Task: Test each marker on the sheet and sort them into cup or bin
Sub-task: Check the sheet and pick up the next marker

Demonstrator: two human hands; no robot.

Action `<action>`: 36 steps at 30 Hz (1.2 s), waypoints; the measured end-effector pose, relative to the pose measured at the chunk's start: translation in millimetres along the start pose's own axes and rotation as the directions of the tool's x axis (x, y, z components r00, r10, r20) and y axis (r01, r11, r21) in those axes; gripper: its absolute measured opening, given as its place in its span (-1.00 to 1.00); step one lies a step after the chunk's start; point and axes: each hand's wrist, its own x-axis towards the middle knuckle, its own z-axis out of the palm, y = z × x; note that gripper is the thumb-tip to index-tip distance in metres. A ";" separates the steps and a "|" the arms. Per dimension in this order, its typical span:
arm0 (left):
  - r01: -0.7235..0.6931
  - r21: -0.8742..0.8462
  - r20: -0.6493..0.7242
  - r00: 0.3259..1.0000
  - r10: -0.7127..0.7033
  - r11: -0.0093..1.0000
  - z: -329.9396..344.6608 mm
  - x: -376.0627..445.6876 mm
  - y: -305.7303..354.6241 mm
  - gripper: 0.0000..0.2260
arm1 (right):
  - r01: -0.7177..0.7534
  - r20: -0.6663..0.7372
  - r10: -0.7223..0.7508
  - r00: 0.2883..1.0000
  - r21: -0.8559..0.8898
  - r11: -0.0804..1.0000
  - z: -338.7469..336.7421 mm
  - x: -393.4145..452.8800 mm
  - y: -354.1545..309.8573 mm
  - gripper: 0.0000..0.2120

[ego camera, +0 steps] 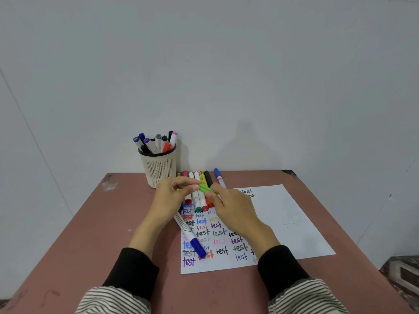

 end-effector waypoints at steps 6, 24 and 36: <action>-0.029 0.278 -0.005 0.999 0.032 0.960 9.7 -3.2 -6.3 -0.88 | -0.010 0.076 0.013 0.997 -0.037 0.999 7.2 1.3 9.0 -0.76; -0.240 0.484 0.290 0.951 0.104 0.841 247.0 -69.3 70.4 -0.77 | -0.509 -0.282 0.550 0.786 0.209 0.835 -158.7 -167.3 177.2 -0.73; -0.240 0.764 0.362 0.928 -0.091 0.599 315.9 -91.9 68.6 -0.46 | -0.857 0.083 0.889 0.451 0.320 0.405 -49.6 -313.3 287.3 -0.88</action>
